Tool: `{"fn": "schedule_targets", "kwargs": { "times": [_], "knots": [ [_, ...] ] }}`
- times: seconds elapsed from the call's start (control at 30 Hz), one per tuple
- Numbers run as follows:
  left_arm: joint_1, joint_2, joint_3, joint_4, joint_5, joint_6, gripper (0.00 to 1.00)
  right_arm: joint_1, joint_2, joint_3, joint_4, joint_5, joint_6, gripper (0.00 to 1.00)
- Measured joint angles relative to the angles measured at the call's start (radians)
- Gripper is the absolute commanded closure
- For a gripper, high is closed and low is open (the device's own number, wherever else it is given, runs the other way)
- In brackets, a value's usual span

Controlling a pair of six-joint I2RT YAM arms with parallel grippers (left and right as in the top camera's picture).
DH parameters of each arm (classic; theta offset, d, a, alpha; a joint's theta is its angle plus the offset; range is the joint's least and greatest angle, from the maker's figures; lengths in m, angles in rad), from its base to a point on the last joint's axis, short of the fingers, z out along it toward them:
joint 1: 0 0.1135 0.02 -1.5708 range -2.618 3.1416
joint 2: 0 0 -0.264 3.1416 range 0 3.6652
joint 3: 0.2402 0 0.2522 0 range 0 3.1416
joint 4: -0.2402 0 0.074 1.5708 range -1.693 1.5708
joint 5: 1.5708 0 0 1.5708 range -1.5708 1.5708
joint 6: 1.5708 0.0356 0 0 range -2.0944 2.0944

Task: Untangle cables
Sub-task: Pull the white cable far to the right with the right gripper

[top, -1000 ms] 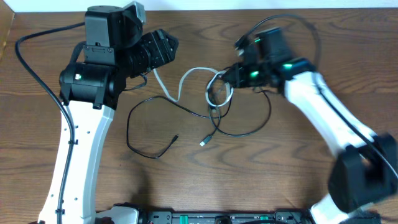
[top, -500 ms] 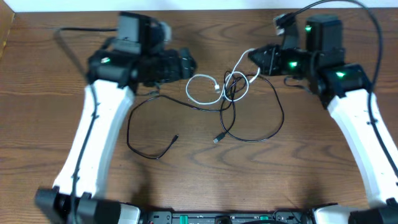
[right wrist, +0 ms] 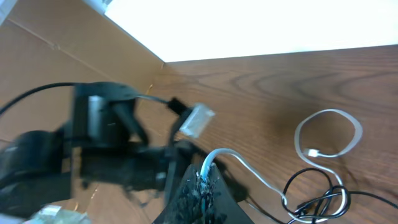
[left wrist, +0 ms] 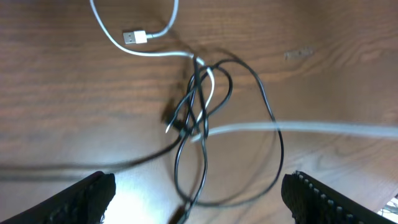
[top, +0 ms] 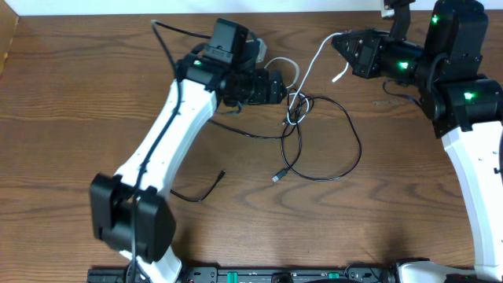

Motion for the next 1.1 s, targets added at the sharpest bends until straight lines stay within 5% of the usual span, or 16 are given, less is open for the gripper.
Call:
{"fn": "schedule_targets", "kwargs": {
  "times": [0.33,0.87,1.1],
  "knots": [
    [-0.003,0.176,-0.001,0.195,0.032,-0.095,0.35,-0.014,-0.044,0.025,0.027,-0.023,0.004,0.99],
    [-0.092,0.228,-0.001,0.318,0.083,-0.109,0.35,-0.051,-0.188,0.051,-0.016,-0.037,-0.006,0.99],
    [-0.101,0.228,-0.001,0.317,0.053,-0.109,0.34,-0.098,-0.185,0.087,0.249,-0.104,0.071,0.99]
  ]
}}
